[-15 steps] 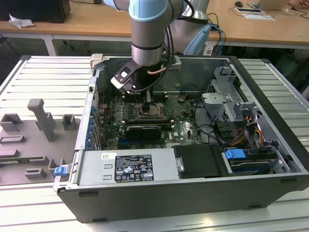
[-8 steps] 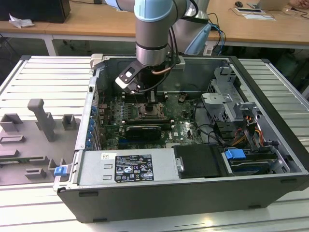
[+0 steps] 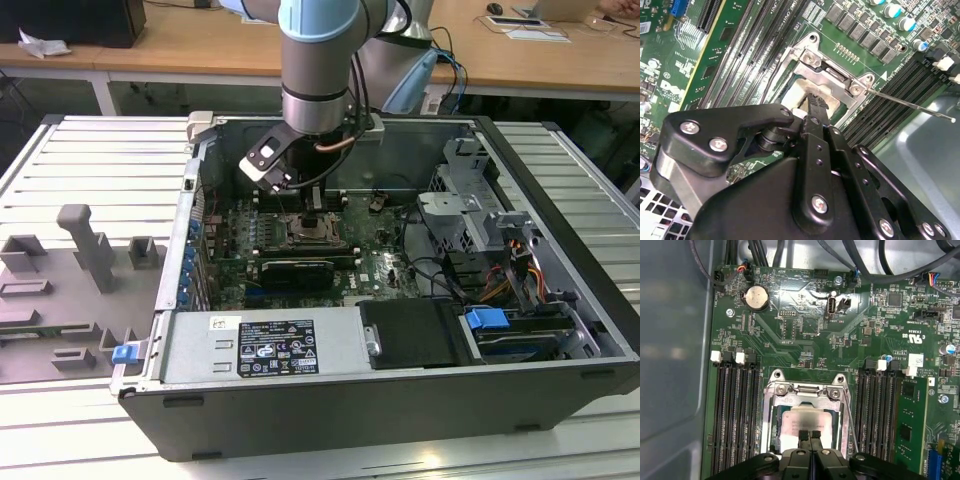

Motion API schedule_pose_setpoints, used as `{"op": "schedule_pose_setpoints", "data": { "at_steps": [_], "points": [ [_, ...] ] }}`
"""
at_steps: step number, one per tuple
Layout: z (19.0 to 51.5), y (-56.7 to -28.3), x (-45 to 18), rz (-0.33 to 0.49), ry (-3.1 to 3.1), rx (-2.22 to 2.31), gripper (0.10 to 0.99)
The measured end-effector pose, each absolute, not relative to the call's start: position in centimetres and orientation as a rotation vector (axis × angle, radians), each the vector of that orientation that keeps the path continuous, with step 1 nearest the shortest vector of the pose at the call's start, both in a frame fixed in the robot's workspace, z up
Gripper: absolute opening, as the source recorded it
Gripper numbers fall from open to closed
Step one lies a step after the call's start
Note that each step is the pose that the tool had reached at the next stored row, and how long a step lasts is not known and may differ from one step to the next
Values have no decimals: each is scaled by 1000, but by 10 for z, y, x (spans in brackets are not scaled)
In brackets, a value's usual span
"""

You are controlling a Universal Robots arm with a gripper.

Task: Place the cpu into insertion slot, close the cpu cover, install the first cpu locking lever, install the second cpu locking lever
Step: 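Install the first cpu locking lever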

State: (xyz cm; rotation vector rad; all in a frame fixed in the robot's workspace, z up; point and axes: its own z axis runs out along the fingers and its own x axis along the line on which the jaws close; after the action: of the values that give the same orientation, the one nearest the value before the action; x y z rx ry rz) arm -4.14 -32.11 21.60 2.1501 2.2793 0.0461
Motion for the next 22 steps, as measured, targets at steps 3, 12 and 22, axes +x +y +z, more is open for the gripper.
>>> {"op": "schedule_pose_setpoints", "data": {
  "at_steps": [3,12,22],
  "points": [
    [218,-321,-41,46,2279,2150,106],
    [219,-321,-41,46,2279,2150,106],
    [226,-321,-41,47,2279,2150,106]
  ]
}}
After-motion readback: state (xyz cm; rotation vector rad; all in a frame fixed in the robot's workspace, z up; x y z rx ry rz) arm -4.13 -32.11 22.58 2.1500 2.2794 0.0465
